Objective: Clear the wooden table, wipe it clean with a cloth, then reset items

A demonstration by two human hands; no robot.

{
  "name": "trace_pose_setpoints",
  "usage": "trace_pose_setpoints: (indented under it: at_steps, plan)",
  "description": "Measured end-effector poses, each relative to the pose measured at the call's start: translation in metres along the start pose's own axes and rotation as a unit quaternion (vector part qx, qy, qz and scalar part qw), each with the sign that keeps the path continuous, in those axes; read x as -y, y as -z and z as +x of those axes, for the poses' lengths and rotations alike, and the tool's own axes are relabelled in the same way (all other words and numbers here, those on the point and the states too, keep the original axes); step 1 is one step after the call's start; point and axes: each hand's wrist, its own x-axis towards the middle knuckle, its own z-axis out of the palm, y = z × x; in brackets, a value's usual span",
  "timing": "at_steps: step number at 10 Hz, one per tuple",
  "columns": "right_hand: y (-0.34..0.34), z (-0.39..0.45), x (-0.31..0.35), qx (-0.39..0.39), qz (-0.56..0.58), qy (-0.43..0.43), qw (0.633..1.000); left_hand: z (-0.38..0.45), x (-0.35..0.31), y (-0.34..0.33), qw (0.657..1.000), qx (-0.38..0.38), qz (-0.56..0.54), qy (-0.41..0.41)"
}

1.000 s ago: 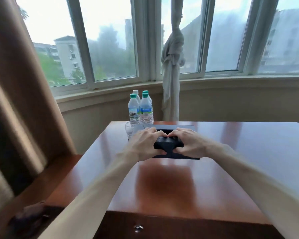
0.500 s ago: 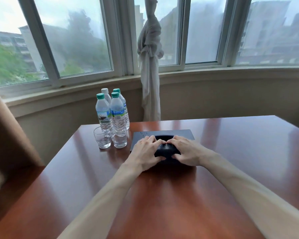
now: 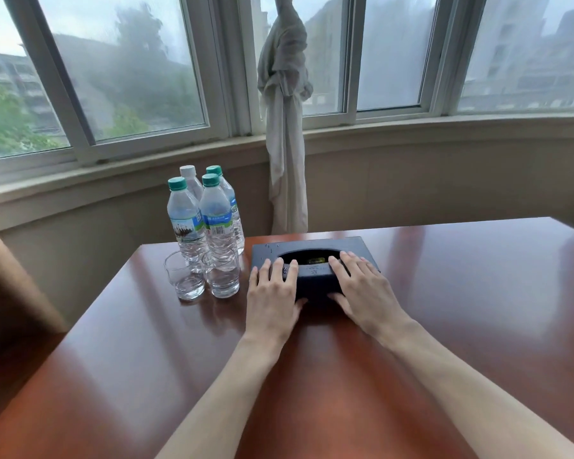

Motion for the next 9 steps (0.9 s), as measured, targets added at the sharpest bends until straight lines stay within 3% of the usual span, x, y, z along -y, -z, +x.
trace_pose_setpoints:
  at_steps: [5, 6, 7, 8, 9]
  plan:
    - [-0.063, 0.11, -0.019, 0.006, 0.006, -0.022, 1.0, 0.105, 0.032, -0.062, 0.999, 0.027, 0.009, 0.015]
    - [-0.067, 0.112, -0.019, 0.024, -0.015, -0.024, 0.999, 0.105, 0.029, -0.059, 0.998, 0.057, 0.029, 0.015]
    - [-0.055, 0.119, -0.012, 0.054, -0.066, -0.021, 0.996, 0.108, 0.019, -0.049, 0.987, 0.143, 0.076, 0.017]
    - [-0.024, 0.122, -0.003, 0.14, -0.051, -0.033, 0.988, 0.114, 0.011, -0.014, 0.963, 0.255, 0.08, 0.027]
    - [-0.007, 0.115, 0.006, 0.144, -0.06, -0.047, 0.987, 0.112, 0.014, 0.019, 0.968, 0.248, 0.036, 0.014]
